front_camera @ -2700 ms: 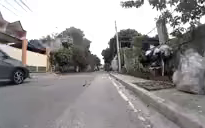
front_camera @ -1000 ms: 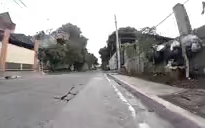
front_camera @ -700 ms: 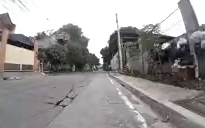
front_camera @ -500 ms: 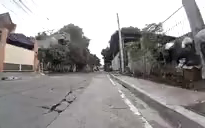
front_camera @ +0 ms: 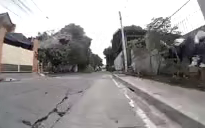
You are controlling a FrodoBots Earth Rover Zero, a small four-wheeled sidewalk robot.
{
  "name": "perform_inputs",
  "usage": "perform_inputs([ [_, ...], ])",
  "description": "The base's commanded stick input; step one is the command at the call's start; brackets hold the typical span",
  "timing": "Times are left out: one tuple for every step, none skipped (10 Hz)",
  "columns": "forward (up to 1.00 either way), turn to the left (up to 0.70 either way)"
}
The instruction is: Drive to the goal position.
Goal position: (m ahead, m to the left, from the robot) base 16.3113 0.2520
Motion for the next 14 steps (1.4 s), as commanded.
perform_inputs([
  [1.0,0.0],
  [1.0,0.0],
  [1.0,-0.11],
  [1.0,-0.36],
  [1.0,-0.4],
  [1.0,-0.4],
  [1.0,-0.4],
  [1.0,-0.4],
  [1.0,-0.27],
  [1.0,0.0],
  [1.0,0.0],
  [1.0,0.0],
  [1.0,0.0],
  [1.0,0.0],
])
